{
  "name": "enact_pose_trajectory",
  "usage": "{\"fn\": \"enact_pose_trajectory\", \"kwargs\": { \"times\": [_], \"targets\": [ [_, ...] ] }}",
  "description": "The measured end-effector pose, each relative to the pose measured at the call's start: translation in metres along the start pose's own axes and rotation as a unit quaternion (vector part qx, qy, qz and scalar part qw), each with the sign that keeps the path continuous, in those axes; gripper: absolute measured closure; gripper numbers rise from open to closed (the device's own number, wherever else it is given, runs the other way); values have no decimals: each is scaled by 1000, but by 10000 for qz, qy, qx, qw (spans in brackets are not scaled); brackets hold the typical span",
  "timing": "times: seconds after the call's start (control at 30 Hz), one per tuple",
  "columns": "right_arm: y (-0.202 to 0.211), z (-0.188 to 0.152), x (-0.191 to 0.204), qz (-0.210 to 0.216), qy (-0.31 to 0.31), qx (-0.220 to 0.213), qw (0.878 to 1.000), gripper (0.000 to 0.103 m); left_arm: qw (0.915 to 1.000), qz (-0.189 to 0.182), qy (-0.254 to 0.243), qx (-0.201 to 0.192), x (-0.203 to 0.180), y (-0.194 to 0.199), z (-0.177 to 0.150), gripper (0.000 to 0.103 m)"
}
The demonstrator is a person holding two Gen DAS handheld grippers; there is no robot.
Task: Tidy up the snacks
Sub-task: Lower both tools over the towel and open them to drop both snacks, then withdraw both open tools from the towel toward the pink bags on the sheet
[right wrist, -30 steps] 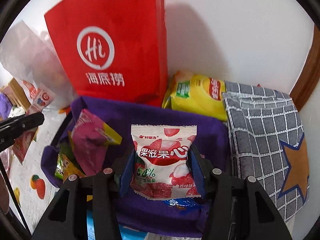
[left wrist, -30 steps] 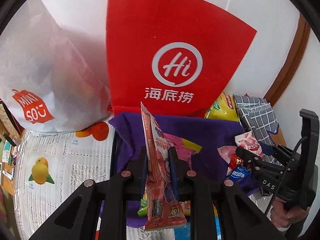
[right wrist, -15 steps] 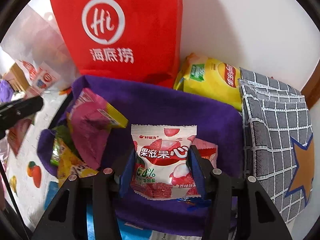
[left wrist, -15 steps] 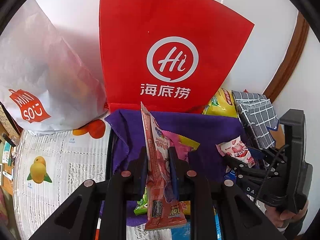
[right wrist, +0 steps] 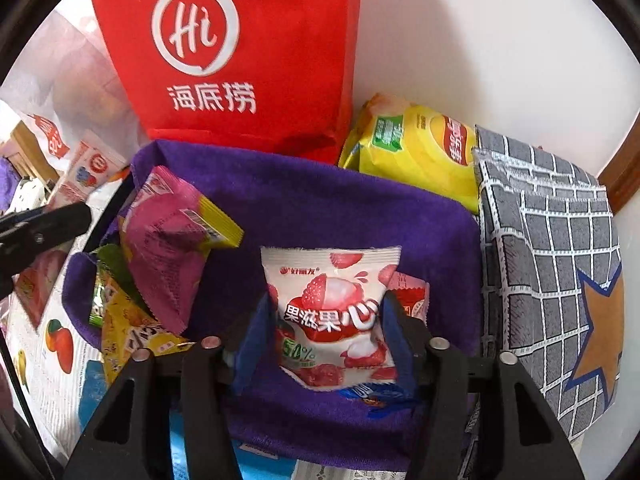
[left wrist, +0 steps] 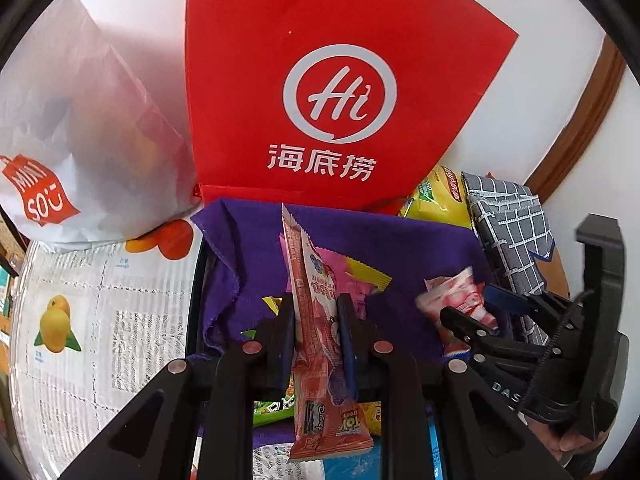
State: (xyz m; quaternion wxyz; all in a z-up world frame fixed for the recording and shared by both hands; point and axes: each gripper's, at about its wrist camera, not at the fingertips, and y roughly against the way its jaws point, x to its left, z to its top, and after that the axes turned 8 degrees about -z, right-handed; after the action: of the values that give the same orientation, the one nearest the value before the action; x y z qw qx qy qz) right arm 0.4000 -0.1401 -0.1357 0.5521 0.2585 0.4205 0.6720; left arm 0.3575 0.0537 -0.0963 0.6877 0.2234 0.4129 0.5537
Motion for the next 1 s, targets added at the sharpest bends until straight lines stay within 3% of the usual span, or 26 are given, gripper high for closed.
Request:
{"fn": "enact_pose_trajectory", "kwargs": {
  "times": [0.5, 0.83, 0.9, 0.97, 1.0],
  "targets": [
    [48, 5, -17, 36, -296, -594, 9978, 42, 9977, -561, 310, 238, -6, -24, -6, 83],
    [51, 5, -21, 56, -355, -660, 9972, 42, 9959, -815, 399, -18, -12, -30, -7, 83],
    [52, 5, -21, 59, -361, -663, 9971, 42, 9954, -865, 408, -32, -14, -28, -6, 76],
    [54, 5, -21, 57, -355, -677, 9971, 42, 9963, -780, 340, -79, -17, -23, -4, 52],
    [55, 5, -21, 58, -357, -688, 9970, 42, 9966, -756, 272, -159, -18, -19, -4, 50]
  ]
}}
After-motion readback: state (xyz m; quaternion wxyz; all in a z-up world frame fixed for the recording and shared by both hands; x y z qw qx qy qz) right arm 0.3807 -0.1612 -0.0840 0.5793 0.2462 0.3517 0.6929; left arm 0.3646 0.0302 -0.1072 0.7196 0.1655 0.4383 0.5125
